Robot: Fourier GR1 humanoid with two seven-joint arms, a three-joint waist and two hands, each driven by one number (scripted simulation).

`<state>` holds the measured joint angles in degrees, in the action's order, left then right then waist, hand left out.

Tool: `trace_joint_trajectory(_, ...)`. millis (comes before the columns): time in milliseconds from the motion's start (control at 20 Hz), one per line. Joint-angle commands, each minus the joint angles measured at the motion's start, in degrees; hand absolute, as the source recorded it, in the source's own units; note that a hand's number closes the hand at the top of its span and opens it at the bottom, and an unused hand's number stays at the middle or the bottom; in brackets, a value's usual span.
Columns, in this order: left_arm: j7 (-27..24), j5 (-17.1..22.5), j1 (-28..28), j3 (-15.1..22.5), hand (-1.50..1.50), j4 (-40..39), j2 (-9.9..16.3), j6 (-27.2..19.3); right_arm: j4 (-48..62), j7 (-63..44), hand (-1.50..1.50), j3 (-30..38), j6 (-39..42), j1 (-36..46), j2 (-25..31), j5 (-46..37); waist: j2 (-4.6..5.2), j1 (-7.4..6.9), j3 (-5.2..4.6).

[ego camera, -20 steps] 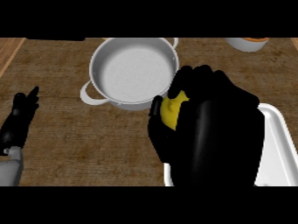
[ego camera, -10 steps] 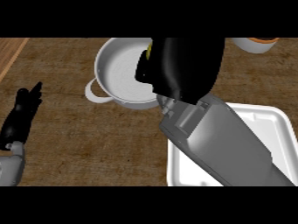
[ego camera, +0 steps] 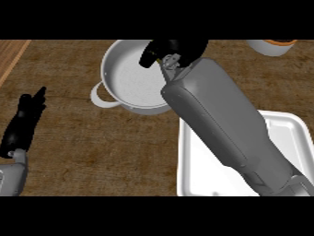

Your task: Pick the lemon from the tray and place it in the pot

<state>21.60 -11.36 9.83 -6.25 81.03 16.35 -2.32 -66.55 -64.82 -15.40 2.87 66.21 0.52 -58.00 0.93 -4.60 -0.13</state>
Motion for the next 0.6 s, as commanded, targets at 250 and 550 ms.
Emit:
trace_joint_trajectory(250,1.12,-0.08,1.63,0.17,0.0,-0.48,-0.76,-0.27,12.57,-2.61,-1.5,-0.55,-23.22,0.23,-0.5,10.66,0.22,-1.22,0.06)
trace_joint_trajectory(550,1.06,0.06,1.59,-0.14,0.0,-0.47,-0.2,0.23,12.82,4.47,-1.5,3.12,-41.7,-0.61,-0.5,10.06,0.19,-0.2,0.11)
